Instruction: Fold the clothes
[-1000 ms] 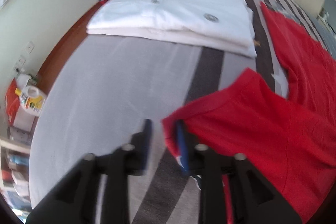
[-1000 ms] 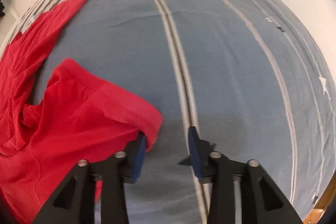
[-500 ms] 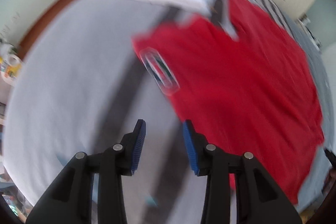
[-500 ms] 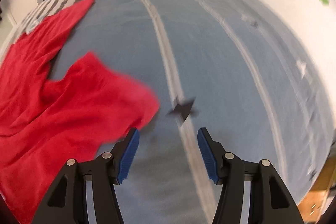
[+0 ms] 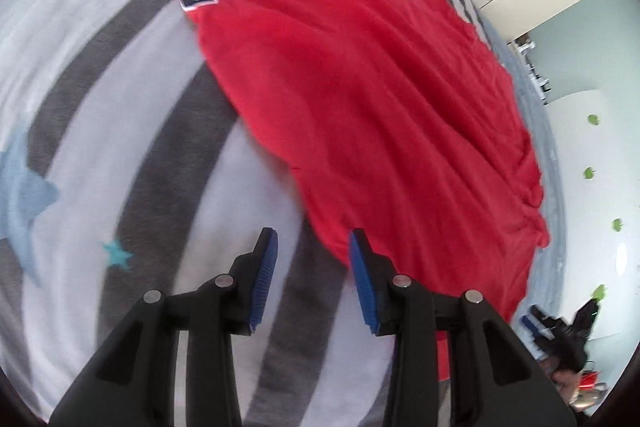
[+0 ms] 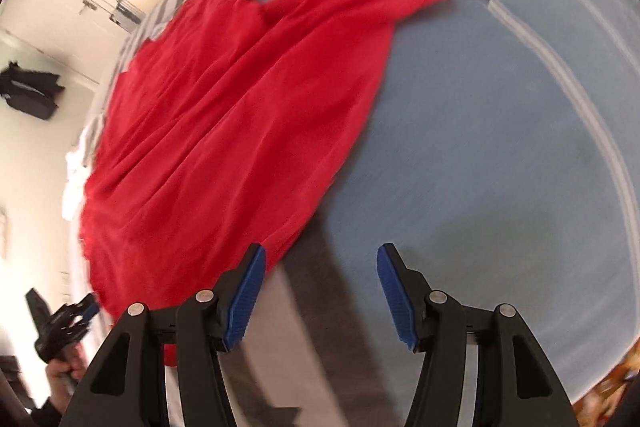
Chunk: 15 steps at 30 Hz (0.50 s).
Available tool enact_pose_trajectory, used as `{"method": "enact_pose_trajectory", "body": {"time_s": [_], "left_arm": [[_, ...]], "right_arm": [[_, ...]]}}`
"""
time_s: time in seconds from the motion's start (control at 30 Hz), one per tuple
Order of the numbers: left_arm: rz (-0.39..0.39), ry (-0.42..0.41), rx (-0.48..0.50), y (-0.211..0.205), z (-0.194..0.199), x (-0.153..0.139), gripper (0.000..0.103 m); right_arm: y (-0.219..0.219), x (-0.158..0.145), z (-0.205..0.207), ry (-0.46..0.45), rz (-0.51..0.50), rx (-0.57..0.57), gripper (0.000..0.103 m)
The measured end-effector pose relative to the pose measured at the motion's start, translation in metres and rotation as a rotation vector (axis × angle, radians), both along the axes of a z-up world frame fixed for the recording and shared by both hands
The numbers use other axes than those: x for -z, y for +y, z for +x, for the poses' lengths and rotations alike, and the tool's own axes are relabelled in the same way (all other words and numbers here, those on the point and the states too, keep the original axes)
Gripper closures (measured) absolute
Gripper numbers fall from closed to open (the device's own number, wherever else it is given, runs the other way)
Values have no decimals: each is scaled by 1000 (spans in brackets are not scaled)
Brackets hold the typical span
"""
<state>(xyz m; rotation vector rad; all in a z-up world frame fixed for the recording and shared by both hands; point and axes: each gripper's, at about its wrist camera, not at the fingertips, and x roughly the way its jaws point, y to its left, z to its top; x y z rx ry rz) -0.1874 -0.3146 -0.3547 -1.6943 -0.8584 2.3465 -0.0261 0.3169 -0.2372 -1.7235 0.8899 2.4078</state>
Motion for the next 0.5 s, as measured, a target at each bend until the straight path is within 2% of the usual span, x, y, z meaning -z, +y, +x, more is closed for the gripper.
{"method": "enact_pose_trajectory", "body": {"time_s": [0.07,0.13,0.27,0.3,0.33,0.37,0.4,0.43,0.5], "left_arm": [[5,0,-6,0,-1,0,69],[4,0,-3,2,-4,3,69],[-51,7,24,10,-7,9,69],[-66,12,33,12,-7,10,75],[-80,16,40,14,-7,10,89],[-87,6,49,16,-8,11,95],[-82,6,50,15,-7,10,98],[-75,9,50,15,-7,7,100],[-76,28,48,12,-4,-3,100]], "right_arm": [[-11,8,-2,3,-45,8,49],[-21,14,-4,2,-47,-2,49],[-26,24,-10,2,-74,15,49],[-26,27,-12,4,-83,21,50],[-25,30,-13,2,-91,26,52],[-24,33,-14,3,-99,33,69],[-22,36,-15,2,-115,39,96],[-20,37,-15,1,-127,43,101],[-17,32,-15,15,-140,43,101]]}}
